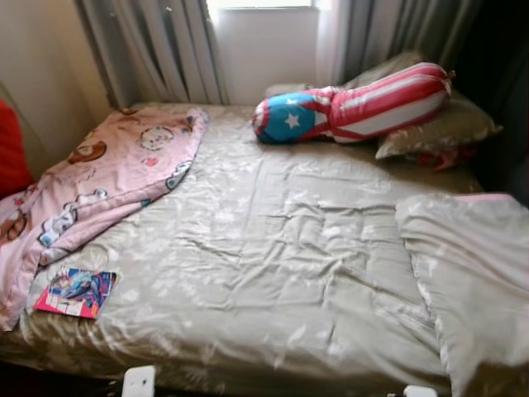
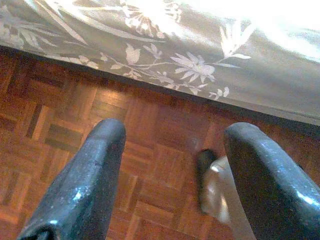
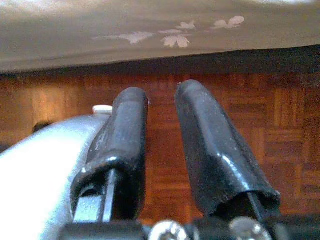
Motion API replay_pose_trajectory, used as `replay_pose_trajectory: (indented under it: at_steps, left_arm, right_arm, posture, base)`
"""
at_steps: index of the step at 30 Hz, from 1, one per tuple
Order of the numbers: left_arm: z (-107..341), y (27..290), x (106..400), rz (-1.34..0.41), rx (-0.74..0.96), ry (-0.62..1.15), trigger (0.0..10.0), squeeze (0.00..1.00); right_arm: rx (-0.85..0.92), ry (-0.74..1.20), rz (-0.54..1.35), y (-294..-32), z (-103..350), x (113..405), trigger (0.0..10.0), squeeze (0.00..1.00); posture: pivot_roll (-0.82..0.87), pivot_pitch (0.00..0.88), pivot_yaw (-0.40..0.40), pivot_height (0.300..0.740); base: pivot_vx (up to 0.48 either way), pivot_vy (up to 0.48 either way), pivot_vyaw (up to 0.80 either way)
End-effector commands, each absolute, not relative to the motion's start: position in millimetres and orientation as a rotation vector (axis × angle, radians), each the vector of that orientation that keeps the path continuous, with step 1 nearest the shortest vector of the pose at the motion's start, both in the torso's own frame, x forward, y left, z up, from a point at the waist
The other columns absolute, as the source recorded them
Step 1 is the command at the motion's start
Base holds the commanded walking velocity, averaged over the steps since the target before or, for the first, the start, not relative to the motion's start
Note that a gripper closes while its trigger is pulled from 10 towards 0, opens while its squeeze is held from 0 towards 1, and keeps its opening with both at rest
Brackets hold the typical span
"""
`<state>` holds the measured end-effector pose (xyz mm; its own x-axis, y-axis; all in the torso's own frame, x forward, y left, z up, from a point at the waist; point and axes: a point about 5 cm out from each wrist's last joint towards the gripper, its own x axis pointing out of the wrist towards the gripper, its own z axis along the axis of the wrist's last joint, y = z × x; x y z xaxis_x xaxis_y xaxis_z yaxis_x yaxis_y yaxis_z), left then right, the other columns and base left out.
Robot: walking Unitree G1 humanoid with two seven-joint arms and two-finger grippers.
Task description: Clean up the room
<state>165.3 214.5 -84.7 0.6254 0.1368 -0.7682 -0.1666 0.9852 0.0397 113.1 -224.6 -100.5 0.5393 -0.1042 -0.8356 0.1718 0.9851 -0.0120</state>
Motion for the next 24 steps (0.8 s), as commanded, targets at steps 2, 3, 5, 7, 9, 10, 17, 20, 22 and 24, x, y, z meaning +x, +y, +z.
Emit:
replay_pose_trajectory:
  at_steps: [2,3,5,7,9,10,17,20,22,24]
  left_arm:
    - [-84,223,163,0.188,-0.018,0.886,10.0,0.00]
    - [-84,223,163,0.188,-0.018,0.885,10.0,0.00]
    - [-84,223,164,0.187,-0.017,0.883,10.0,0.00]
    - [-84,223,164,0.187,-0.017,0.882,10.0,0.00]
    - [-83,223,165,0.187,-0.017,0.880,10.0,0.00]
    - [-83,223,165,0.187,-0.017,0.879,10.0,0.00]
    - [-83,223,165,0.184,-0.017,0.877,10.0,0.00]
    - [-83,223,165,0.185,-0.017,0.878,10.0,0.00]
    - [-83,223,165,0.186,-0.018,0.879,10.0,0.00]
    - [-83,223,164,0.185,-0.019,0.880,10.0,0.00]
  right_arm:
    - [0.091,0.970,-0.140,-210,-100,124,10.0,0.00]
    - [0.092,0.969,-0.137,-208,-100,125,10.0,0.00]
    - [0.093,0.967,-0.134,-204,-100,127,10.0,0.00]
    - [0.093,0.967,-0.134,-203,-100,128,10.0,0.00]
    - [0.092,0.968,-0.134,-203,-100,128,10.0,0.00]
    - [0.091,0.968,-0.135,-203,-100,128,10.0,0.00]
    - [0.087,0.964,-0.145,-214,-99,127,10.0,0.00]
    - [0.084,0.963,-0.147,-218,-98,125,10.0,0.00]
    - [0.084,0.962,-0.150,-221,-98,123,10.0,0.00]
    - [0.083,0.963,-0.150,-223,-98,122,10.0,0.00]
  posture:
    - [-0.05,0.000,0.031,0.740]
    - [-0.05,0.000,0.032,0.740]
    - [-0.05,0.000,0.032,0.740]
    - [-0.05,0.000,0.032,0.740]
    - [-0.05,0.000,0.032,0.740]
    - [-0.05,0.000,0.032,0.740]
    - [-0.05,0.000,0.032,0.740]
    - [-0.05,0.000,0.031,0.740]
    - [-0.05,0.000,0.030,0.740]
    - [-0.05,0.000,0.031,0.740]
  base:
    - [0.000,0.381,0.00]
    - [0.000,0.379,0.00]
    - [0.000,0.379,0.00]
    - [0.000,0.381,0.00]
    - [0.000,0.381,0.00]
    - [0.000,0.375,0.00]
    - [0.000,0.379,0.00]
    - [0.000,0.382,0.00]
    - [0.000,0.379,0.00]
    - [0.000,0.379,0.00]
